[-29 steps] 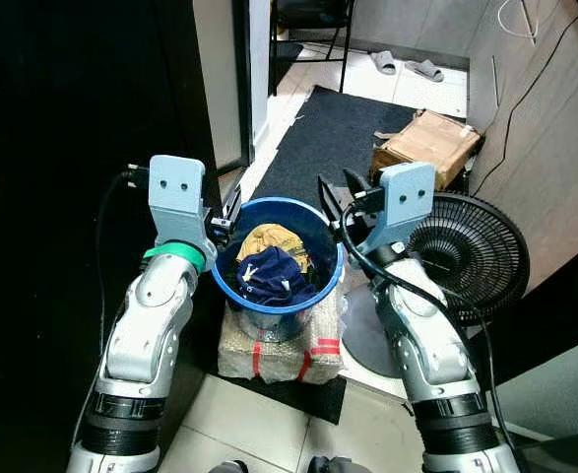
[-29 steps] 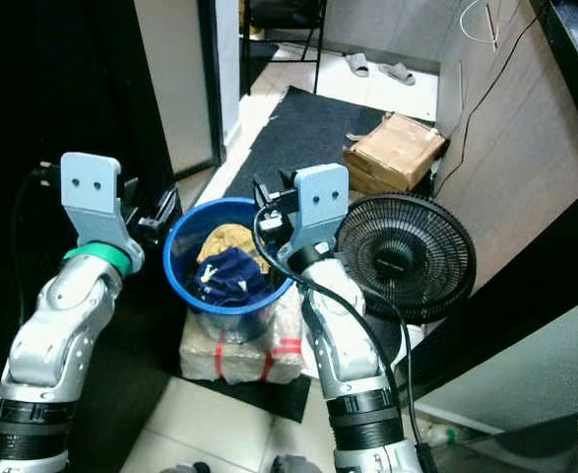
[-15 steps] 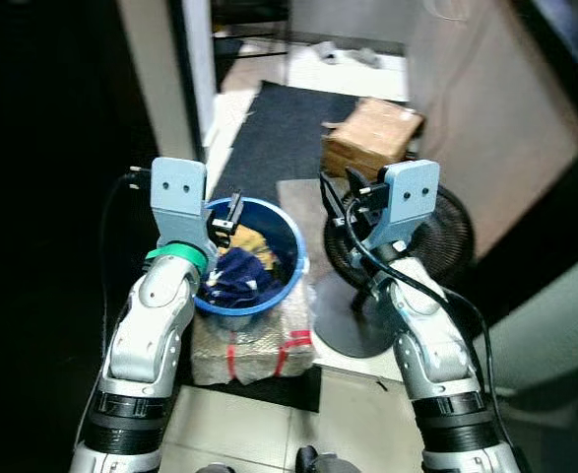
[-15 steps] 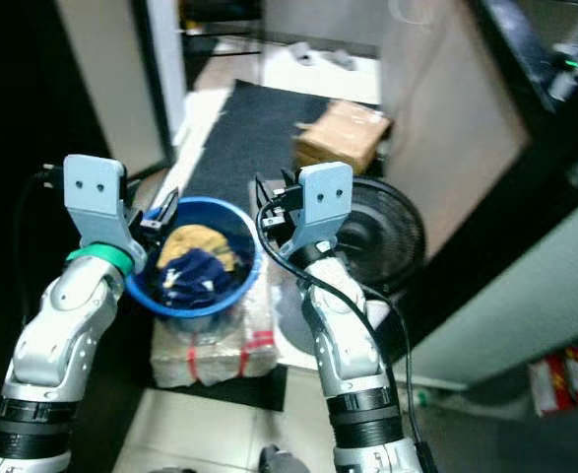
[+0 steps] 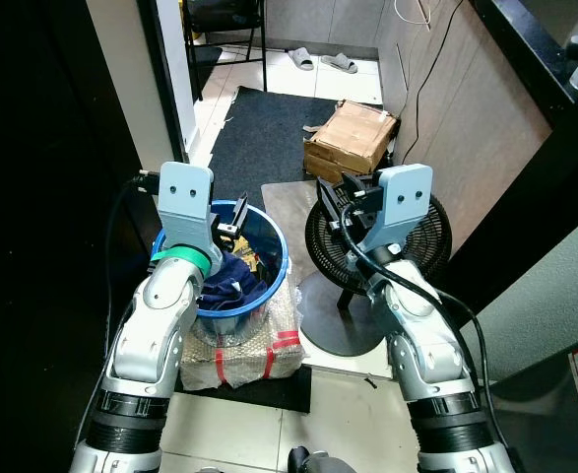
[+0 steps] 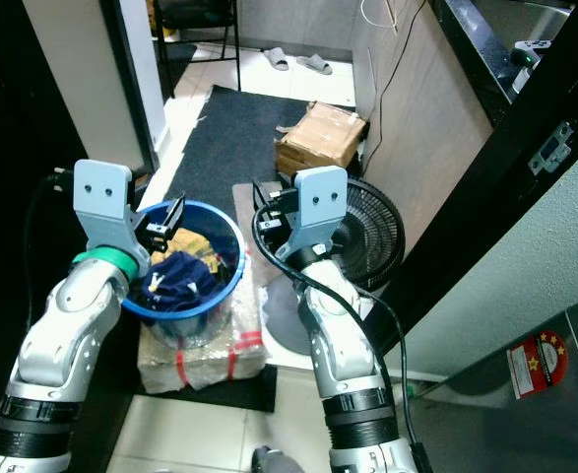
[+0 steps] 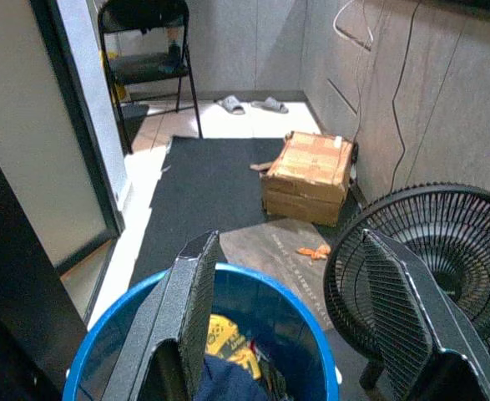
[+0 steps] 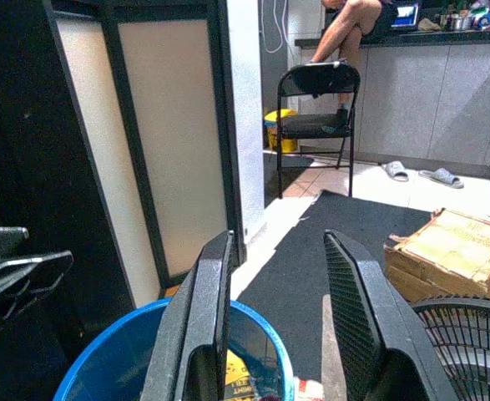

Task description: Clothes washing

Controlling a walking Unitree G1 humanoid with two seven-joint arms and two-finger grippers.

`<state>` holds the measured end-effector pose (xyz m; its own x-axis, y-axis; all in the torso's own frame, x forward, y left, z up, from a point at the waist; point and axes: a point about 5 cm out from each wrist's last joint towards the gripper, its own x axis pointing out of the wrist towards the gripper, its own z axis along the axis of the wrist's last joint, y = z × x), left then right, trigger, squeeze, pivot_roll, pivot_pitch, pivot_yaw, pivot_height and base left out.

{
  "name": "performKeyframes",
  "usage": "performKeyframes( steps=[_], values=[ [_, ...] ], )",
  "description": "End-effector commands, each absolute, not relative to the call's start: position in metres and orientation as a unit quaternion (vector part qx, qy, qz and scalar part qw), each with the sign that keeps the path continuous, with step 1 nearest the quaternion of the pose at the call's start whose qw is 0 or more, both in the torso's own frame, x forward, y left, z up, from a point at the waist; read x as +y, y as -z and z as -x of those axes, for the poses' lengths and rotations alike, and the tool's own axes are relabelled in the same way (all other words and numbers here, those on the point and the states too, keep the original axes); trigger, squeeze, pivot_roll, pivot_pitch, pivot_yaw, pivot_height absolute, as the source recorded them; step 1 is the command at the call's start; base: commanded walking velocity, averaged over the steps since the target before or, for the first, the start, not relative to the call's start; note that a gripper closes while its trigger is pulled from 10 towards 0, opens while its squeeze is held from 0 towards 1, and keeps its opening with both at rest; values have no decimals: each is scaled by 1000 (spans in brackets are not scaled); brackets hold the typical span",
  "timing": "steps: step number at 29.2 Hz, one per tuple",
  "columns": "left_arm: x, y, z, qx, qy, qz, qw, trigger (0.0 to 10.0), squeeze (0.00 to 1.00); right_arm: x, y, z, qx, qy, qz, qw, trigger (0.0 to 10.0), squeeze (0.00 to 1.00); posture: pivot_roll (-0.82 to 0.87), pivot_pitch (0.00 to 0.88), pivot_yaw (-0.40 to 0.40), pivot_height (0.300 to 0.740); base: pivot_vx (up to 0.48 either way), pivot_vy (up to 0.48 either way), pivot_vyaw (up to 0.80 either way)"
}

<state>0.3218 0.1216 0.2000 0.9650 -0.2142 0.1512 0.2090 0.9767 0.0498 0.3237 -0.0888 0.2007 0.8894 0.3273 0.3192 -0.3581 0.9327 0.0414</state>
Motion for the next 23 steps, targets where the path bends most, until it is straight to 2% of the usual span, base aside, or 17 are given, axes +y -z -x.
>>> performKeyframes(
  steps=[1,16,23],
  values=[
    [122,-196,-321,-76,109,-23,991,10000,0,-87,-201,-324,-157,-176,-49,970,10000,0,33,47,-3,740,274,0,0],
    [123,-197,-322,-78,104,-25,991,10000,0,-87,-201,-324,-158,-177,-48,970,10000,0,36,55,-4,740,438,0,0],
    [123,-196,-323,-72,101,-23,992,10000,0,-87,-201,-324,-159,-177,-48,970,10000,0,36,58,-4,740,0,0,0]
  ],
)
